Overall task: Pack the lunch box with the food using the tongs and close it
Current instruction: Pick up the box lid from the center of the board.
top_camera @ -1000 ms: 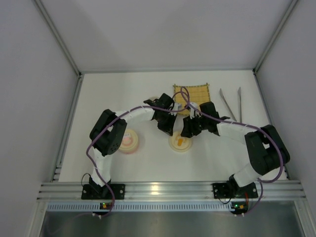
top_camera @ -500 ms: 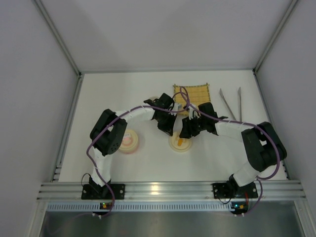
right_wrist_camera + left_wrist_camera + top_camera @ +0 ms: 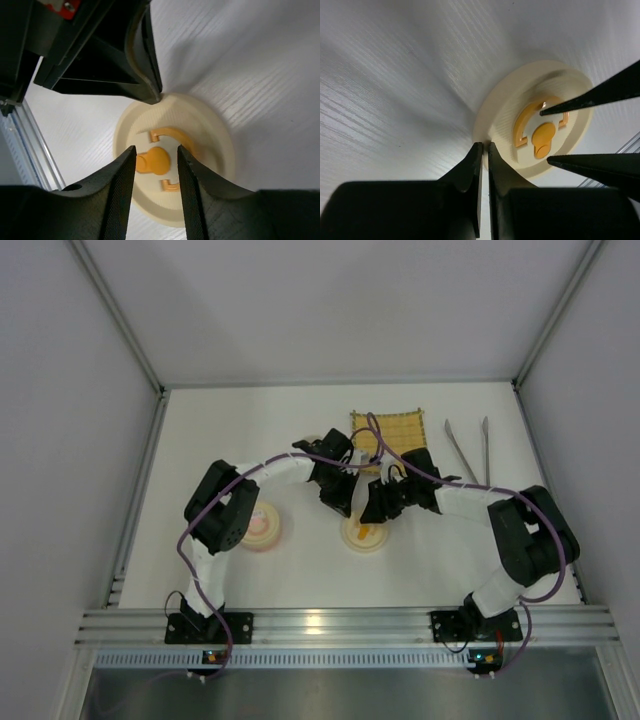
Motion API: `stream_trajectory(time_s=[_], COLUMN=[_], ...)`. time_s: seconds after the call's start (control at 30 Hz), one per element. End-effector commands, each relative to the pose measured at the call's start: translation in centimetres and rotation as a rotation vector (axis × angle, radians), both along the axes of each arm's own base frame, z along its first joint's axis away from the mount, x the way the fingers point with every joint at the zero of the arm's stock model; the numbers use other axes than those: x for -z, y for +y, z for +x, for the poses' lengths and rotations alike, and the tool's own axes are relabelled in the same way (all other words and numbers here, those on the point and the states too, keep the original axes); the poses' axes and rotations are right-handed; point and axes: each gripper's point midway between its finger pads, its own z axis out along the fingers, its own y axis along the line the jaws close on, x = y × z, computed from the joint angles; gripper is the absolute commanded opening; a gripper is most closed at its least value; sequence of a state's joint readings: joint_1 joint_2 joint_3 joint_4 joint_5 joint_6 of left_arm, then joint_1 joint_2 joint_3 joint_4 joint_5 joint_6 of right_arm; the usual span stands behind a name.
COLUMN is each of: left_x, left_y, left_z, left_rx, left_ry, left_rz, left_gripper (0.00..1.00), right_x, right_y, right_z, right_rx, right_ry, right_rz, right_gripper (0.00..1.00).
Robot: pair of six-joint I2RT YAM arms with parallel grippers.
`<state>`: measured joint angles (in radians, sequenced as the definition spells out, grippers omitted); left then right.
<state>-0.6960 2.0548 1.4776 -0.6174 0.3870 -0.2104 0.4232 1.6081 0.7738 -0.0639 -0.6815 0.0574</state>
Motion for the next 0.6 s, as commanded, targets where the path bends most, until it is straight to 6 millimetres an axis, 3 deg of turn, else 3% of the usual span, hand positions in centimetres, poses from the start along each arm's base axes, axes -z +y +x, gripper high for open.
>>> stream_trajectory(time_s=[0.0, 0.27, 0.57], left_x=[5.0, 5.3, 5.3], left_y=[3.1, 3.3, 3.5], left_z=[-1.7, -1.8, -1.8], left_rx=[0.001, 0.0, 0.004], left_ry=[0.078, 0.085, 0.075], left_rz=[0.185, 0.193, 0.197], left_gripper=[0.0, 0.0, 0.0], right_x=[-2.8, -3.9, -3.5], right_y=[2.1, 2.2, -0.8], right_z=[-2.1, -2.3, 1.3], right_rx=[-0.13, -0.126, 0.003], right_ry=[-0.005, 0.0, -0.203], right_rz=[0.106, 0.128, -0.079], right_gripper=[0.38, 0.37, 0.41])
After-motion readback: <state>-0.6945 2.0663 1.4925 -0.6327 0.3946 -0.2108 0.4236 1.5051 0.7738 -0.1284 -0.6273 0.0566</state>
